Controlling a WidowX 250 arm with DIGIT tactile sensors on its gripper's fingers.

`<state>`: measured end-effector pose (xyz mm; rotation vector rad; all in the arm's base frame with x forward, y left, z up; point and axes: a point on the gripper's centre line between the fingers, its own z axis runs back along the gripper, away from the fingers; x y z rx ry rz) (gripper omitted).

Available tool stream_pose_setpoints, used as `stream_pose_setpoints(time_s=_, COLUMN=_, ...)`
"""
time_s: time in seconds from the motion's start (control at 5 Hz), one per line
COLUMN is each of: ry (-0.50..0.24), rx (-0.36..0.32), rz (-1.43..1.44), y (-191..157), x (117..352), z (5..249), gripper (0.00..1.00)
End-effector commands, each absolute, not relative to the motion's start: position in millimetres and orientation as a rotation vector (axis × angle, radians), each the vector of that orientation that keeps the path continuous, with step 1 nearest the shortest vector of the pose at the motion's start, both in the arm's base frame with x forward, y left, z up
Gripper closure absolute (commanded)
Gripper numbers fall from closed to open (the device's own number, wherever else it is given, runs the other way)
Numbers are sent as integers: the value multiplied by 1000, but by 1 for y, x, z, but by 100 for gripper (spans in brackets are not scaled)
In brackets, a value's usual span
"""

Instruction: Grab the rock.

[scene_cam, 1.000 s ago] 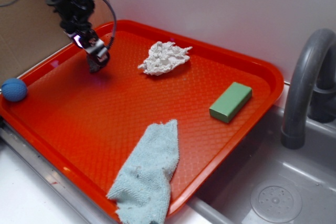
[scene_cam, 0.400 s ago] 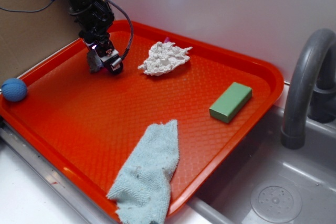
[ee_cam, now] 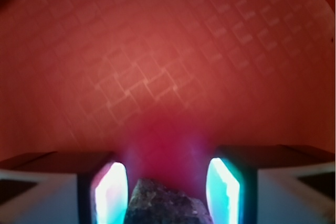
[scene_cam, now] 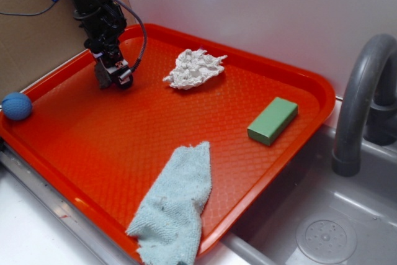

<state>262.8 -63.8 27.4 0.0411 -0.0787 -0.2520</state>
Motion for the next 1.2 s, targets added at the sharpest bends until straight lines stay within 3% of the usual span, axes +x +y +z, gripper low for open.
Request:
stream_pose_setpoints(time_s=0.0, ry=-109, rx=-6, rz=-213, y=-64, x=275, z=63, gripper=100)
stream_pose_setpoints(time_s=0.2, ry=-63, rx=-22, rz=-59, y=-79, x=289, z=112, gripper=100)
stream_pose_setpoints(time_s=0.4, ry=-66, rx=-113, rz=-66, y=-86, x=291, z=163, gripper=100)
stream_pose_setpoints(time_s=0.6, ry=-138, rx=-97, rz=-106, y=-104, x=276, z=206, gripper=100)
stream_pose_setpoints(time_s=1.0, ry=-263, rx=-168, rz=-125, y=-105, x=231, z=275, gripper=100)
